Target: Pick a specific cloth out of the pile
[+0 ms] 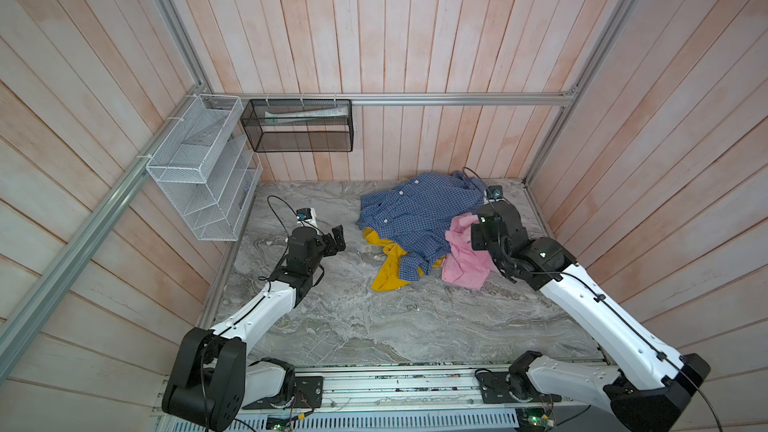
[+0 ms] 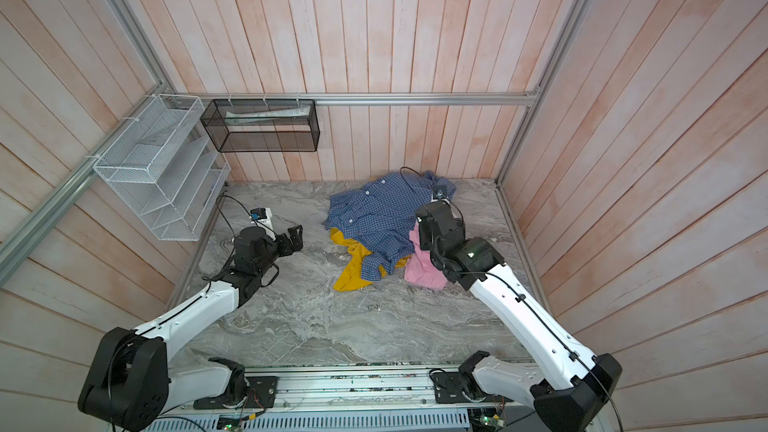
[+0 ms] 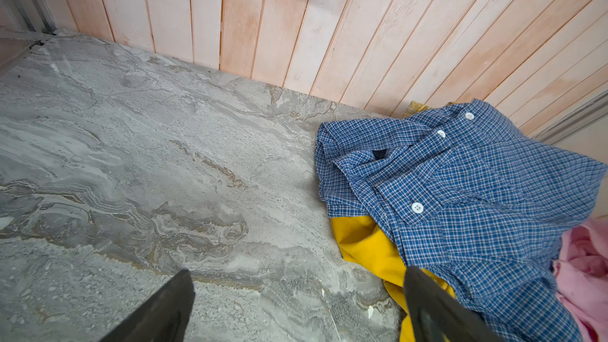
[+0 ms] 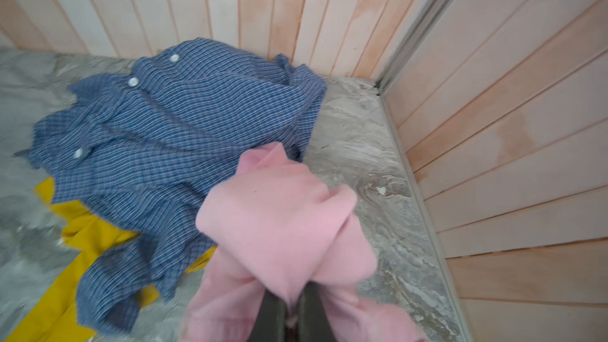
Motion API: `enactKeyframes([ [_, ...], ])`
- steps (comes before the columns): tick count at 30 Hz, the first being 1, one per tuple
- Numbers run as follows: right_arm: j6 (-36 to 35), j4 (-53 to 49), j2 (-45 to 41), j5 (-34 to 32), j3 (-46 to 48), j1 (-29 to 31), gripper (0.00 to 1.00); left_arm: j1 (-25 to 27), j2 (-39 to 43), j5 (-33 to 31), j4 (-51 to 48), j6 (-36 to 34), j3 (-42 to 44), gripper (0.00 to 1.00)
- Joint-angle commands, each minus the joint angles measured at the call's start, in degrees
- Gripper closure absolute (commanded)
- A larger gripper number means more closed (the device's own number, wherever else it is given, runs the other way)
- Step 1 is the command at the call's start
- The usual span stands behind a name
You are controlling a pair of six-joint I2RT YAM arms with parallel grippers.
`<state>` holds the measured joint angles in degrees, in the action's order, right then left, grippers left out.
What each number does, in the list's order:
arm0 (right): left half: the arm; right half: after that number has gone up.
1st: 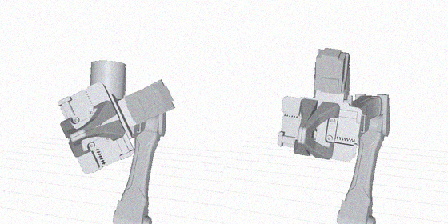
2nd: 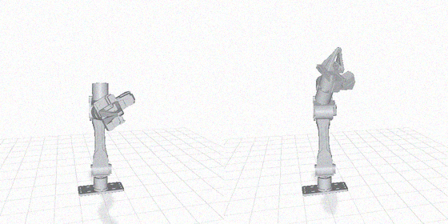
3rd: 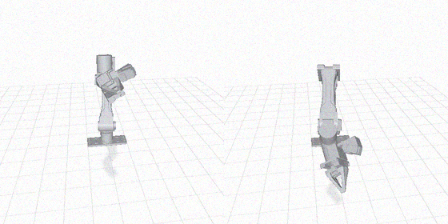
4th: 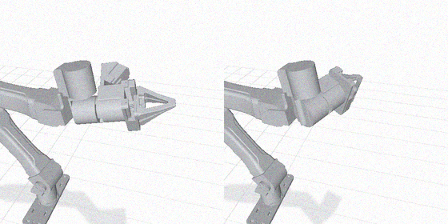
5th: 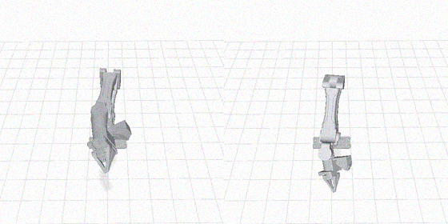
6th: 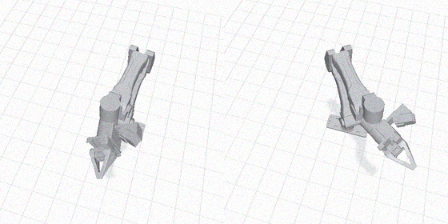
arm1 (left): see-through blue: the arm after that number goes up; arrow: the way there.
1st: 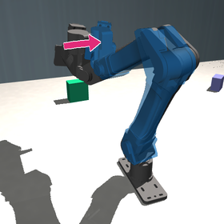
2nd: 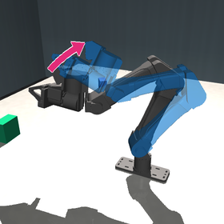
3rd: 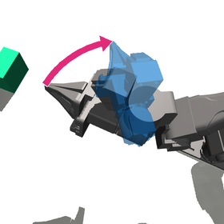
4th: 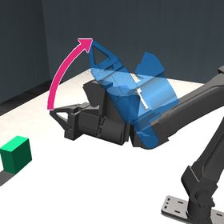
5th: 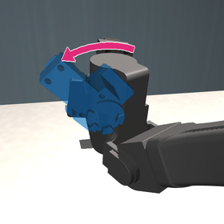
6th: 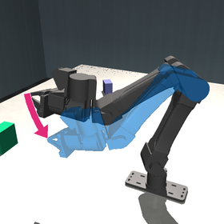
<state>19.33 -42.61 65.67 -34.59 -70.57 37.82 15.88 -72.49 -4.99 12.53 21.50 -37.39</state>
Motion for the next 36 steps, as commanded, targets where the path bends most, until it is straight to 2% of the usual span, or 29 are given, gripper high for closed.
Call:
enactKeyframes([
  [1,13.9,-8.1,-1.2,6.1,4.0,1.6,1.0,0.2,0.1,-0.6,-0.4,-1.1,1.0,0.0],
  [3,18.2,-9.5,-1.7,7.7,7.3,1.8,1.0,0.1,0.0,-0.5,-0.3,-1.1,1.1,0.0],
  [5,20.4,-10.2,-2.0,5.6,10.4,1.8,1.0,0.2,0.0,-0.4,0.0,-0.8,1.6,0.0],
  [8,19.7,-9.5,-1.2,4.7,13.3,1.8,1.0,0.1,-0.5,0.1,0.7,-0.5,2.2,0.0],
  [11,18.8,-8.8,1.1,7.3,14.9,1.7,1.0,0.2,-0.8,0.5,0.7,-0.1,2.5,0.0],
  [15,14.8,-2.5,4.3,10.2,18.4,1.8,0.98,0.1,-1.0,0.6,1.5,-0.1,3.0,0.0],
  [17,14.5,0.2,5.8,9.3,18.5,1.7,0.9,0.2,-1.0,0.7,1.4,-0.2,2.9,0.0],
  [21,13.4,3.0,9.1,8.4,18.4,1.0,0.34,0.2,-0.4,0.4,1.1,-0.2,3.3,0.0],
  [22,13.5,3.4,10.0,8.7,18.6,0.3,0.29,0.2,-0.3,0.3,1.3,-0.2,3.5,0.0],
  [25,12.3,7.3,13.1,13.2,19.7,-2.5,0.24,0.2,0.1,0.1,1.9,-0.1,4.1,0.0],
  [28,11.6,8.5,17.2,13.0,18.6,-2.7,0.18,0.2,0.5,-0.2,1.2,0.1,4.0,0.0],
  [36,11.2,7.3,32.3,11.8,12.9,-7.1,0.18,0.2,1.9,-0.9,1.7,0.7,5.4,0.0],
])
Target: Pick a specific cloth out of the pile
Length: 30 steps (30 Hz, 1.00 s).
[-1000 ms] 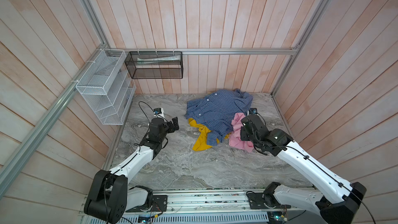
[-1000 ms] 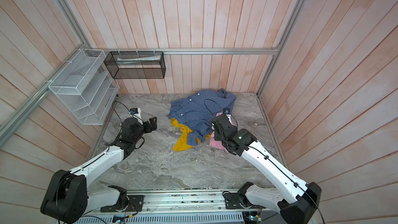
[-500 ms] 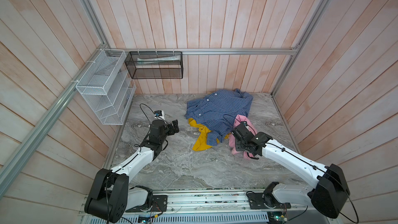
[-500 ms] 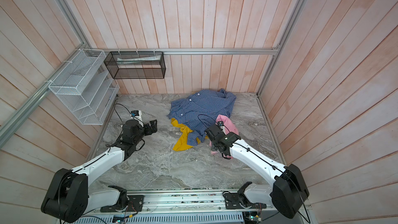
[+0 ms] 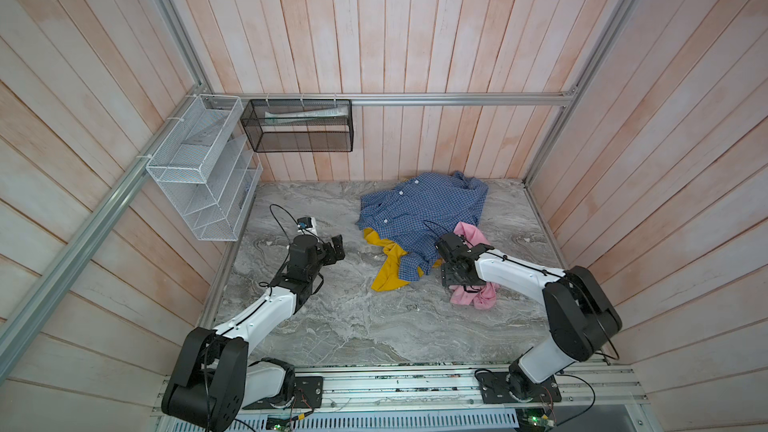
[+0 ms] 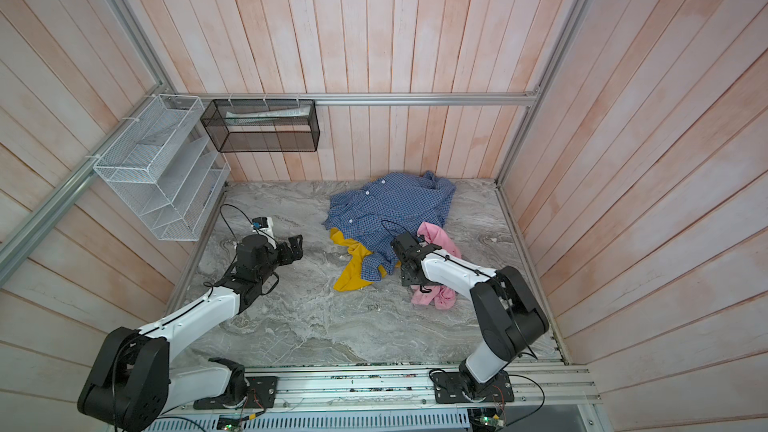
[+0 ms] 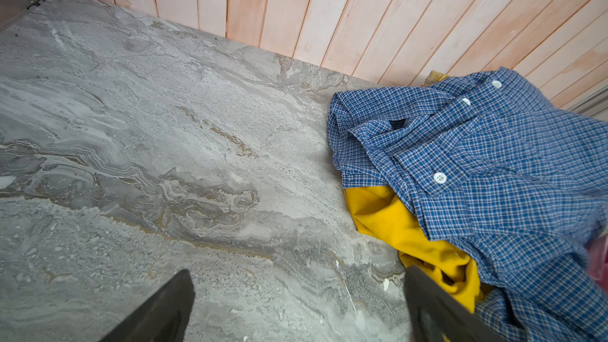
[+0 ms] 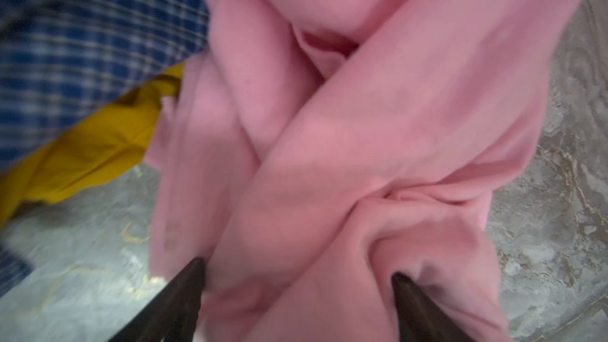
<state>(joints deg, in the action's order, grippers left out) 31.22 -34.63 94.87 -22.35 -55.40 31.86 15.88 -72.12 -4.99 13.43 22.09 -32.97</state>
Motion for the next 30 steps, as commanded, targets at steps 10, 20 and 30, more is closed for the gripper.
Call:
enactKeyframes([
  [10,2.2,3.2,5.5,-2.0,2.7,-1.4,0.66,0.2,3.0,-2.1,0.5,-0.1,2.1,0.0],
  [20,4.9,3.9,-9.4,-4.6,5.2,-2.2,1.0,0.1,3.9,-2.9,-0.2,-0.7,2.3,0.0],
  [30,0.3,7.2,-26.3,-17.2,-1.3,2.1,1.0,0.0,3.8,-3.3,-0.1,-1.1,1.4,0.0],
])
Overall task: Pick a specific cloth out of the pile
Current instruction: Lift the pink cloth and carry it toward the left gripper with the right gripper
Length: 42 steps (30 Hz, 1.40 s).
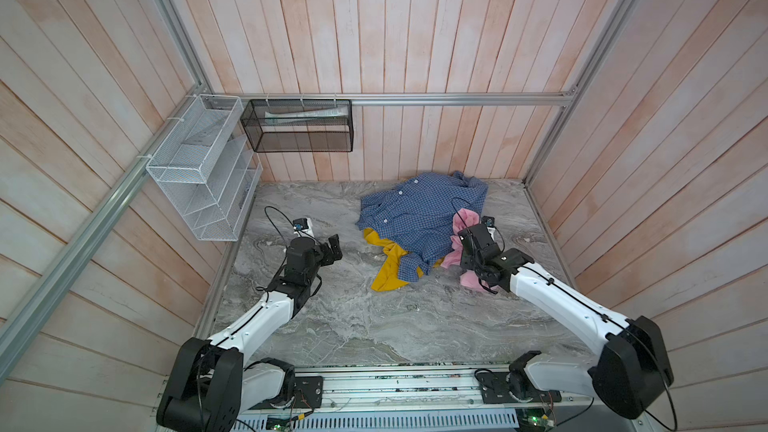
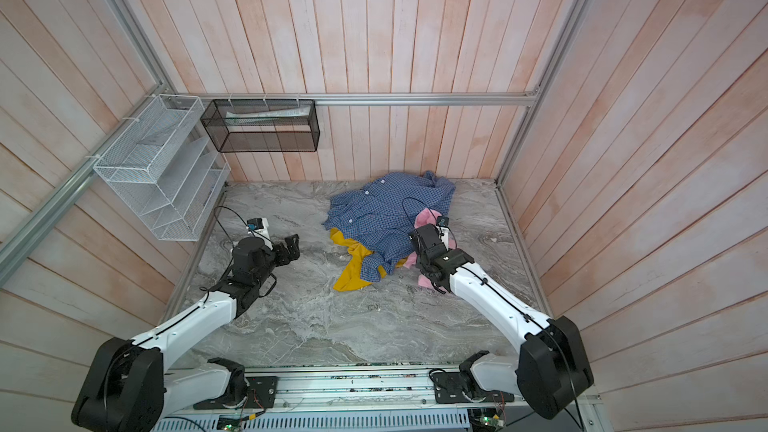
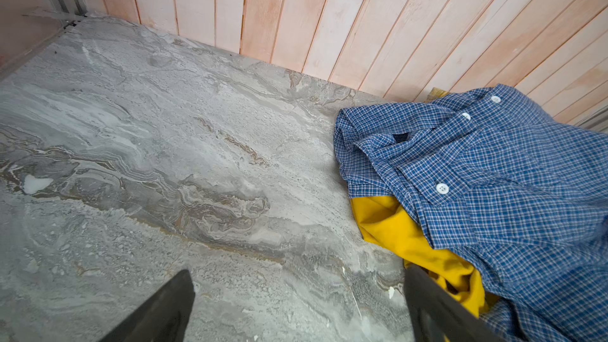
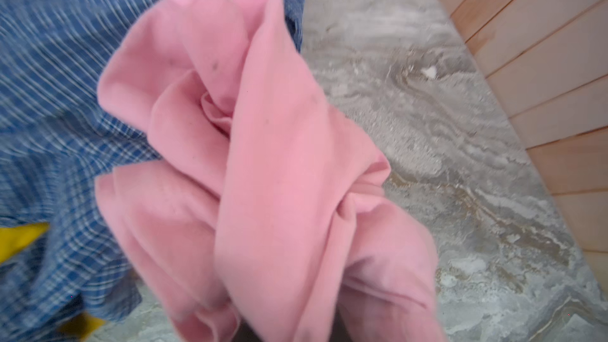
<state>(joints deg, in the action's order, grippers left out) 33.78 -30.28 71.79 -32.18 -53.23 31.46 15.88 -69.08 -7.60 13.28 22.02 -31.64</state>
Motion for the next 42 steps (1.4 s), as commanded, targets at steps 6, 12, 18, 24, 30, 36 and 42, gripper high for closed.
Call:
enactKeyframes([
  [6,-13.7,14.5,-8.5,-15.6,-6.7,9.4,1.0,-0.1,2.8,-2.2,0.3,-0.6,1.0,0.0],
  [12,-28.6,30.9,-7.1,-10.8,-10.6,13.6,1.0,-0.1,5.7,-5.3,-0.9,-0.3,1.3,0.0],
  [18,-32.4,41.2,-0.3,2.9,-13.6,14.1,1.0,-1.1,10.4,-9.3,-2.4,0.7,2.2,0.0],
  [24,-30.3,45.3,9.7,20.5,-18.8,14.2,1.0,-5.1,17.8,-10.5,-4.9,3.2,4.5,0.0],
  [30,-23.7,47.5,20.7,34.3,-26.4,14.2,1.0,-5.7,23.8,-13.6,-9.4,2.0,5.0,0.0],
  [36,-16.8,44.4,33.4,47.6,-36.2,14.1,1.0,-5.9,28.0,-15.6,-12.5,3.1,5.6,0.0],
  [42,-12.1,44.0,47.3,58.4,-45.5,15.6,1.0,-5.7,32.7,-20.6,-17.2,5.0,5.6,0.0],
])
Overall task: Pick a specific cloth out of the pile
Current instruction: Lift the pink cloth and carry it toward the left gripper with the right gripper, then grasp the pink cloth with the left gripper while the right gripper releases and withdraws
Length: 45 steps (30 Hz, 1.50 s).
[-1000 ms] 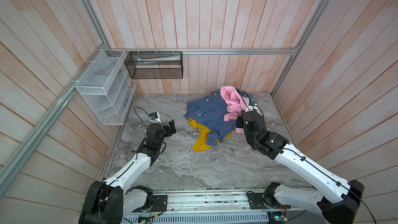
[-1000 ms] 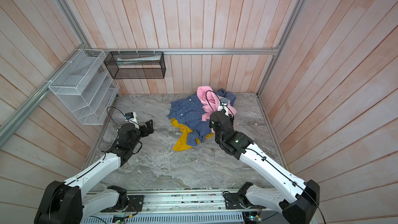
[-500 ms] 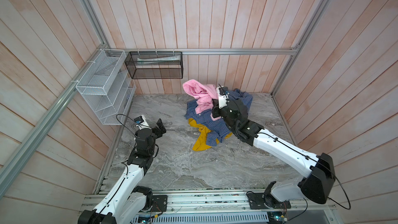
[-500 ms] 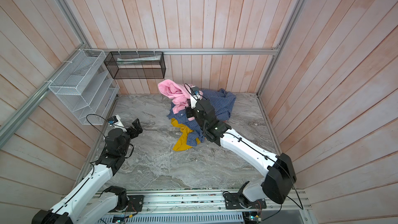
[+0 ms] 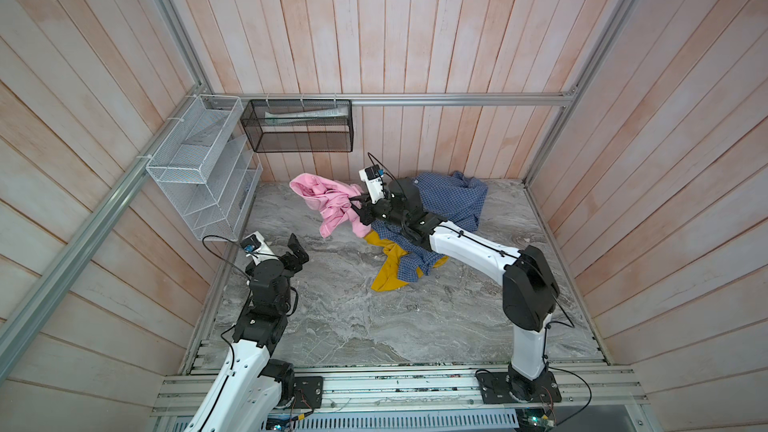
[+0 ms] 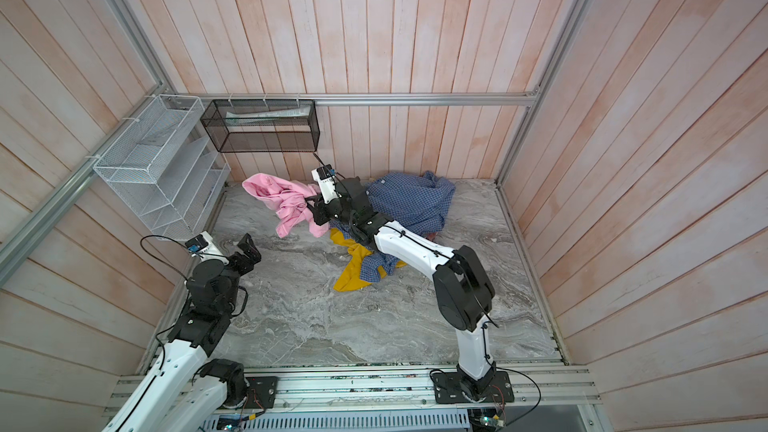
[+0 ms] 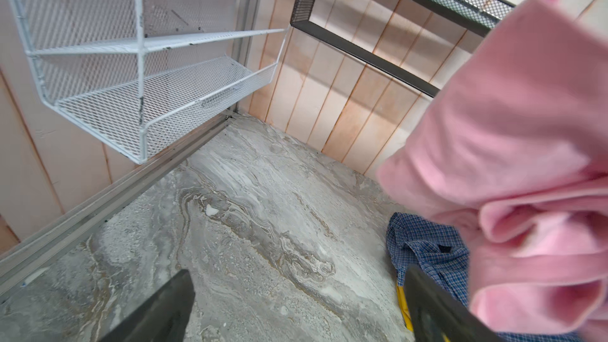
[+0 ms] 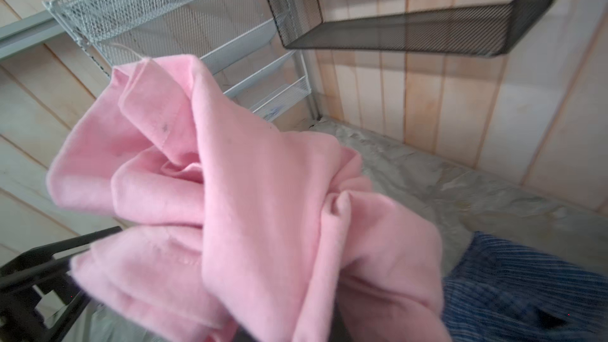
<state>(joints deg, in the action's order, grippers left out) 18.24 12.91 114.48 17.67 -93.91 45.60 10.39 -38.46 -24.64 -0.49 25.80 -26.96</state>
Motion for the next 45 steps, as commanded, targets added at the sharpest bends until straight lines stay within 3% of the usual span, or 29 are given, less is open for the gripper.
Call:
enactKeyframes([
  [1,1.3,-2.1,6.7,8.3,-8.1,2.3,1.0,-0.3,2.8,-4.0,-4.0,1.1,0.9,0.0],
  [6,-15.4,-16.1,15.2,-1.8,-18.9,8.0,1.0,-0.2,5.9,-7.8,-7.0,1.9,0.8,0.0],
  [11,-14.1,-11.9,20.4,-0.6,-18.1,9.8,1.0,-0.3,7.5,-10.7,-7.9,2.6,0.5,0.0],
  [18,-20.6,-12.0,22.3,-1.3,-14.8,10.8,0.99,-0.2,6.4,-10.8,-6.4,2.6,0.9,0.0],
  [21,-22.5,-12.7,22.5,-5.4,-14.4,11.3,0.65,-0.2,3.5,-9.6,-5.9,3.2,0.3,0.0],
  [22,-23.2,-12.9,22.2,-6.4,-14.1,11.3,0.49,-0.2,2.3,-8.9,-6.1,3.6,-0.1,0.0],
  [23,-24.0,-13.1,22.1,-6.8,-13.9,11.3,0.41,-0.2,1.0,-8.3,-6.4,3.8,-0.6,0.0],
  [27,-27.4,-14.0,21.1,-7.9,-13.6,12.0,0.28,-0.2,-2.2,-5.2,-6.6,3.3,-1.9,0.0],
  [33,-32.6,-14.4,13.4,-14.6,-9.7,12.8,0.21,-0.7,-3.4,-0.3,-6.5,0.1,-3.3,0.0],
  [38,-33.2,-9.3,2.4,-18.3,0.6,12.7,0.17,-1.3,-6.1,5.8,-9.0,0.8,-4.7,0.0],
  [45,-30.6,-11.0,-8.3,-21.3,7.3,11.9,0.15,-1.3,-14.3,12.7,-11.7,2.3,-8.3,0.0],
])
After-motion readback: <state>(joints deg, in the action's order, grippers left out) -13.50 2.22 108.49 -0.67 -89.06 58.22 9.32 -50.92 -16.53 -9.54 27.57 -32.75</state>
